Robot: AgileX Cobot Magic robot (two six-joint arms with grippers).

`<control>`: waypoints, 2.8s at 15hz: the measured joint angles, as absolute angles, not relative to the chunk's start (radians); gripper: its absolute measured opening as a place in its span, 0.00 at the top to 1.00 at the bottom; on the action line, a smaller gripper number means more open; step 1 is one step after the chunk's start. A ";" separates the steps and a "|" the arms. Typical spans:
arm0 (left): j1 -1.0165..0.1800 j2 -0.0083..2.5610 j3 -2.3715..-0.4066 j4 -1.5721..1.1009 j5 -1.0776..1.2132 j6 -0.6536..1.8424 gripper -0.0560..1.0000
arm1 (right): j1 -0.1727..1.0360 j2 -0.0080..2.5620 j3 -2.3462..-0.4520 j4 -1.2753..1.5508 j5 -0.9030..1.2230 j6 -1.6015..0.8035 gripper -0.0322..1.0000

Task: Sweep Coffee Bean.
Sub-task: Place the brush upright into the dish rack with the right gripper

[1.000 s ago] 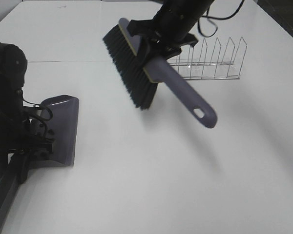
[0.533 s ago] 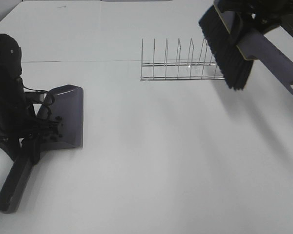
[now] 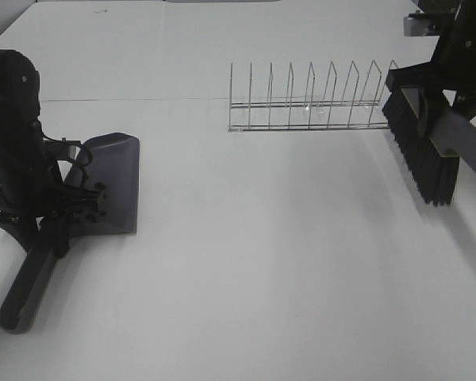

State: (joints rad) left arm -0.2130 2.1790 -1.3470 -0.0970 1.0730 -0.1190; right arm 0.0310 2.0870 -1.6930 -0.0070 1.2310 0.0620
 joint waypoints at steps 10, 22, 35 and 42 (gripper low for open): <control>-0.215 2.179 -1.347 -0.091 1.074 -0.122 0.63 | 0.031 2.224 -1.792 0.000 1.186 0.063 0.61; -0.215 2.179 -1.347 -0.091 1.074 -0.114 0.63 | 0.019 2.504 -2.277 -0.014 1.231 0.064 0.61; -0.215 2.179 -1.347 -0.091 1.073 -0.114 0.63 | 0.018 2.516 -2.277 -0.029 1.063 0.120 0.61; -0.215 2.179 -1.347 -0.091 1.072 -0.114 0.63 | 0.019 2.516 -2.277 -0.047 1.062 0.125 0.61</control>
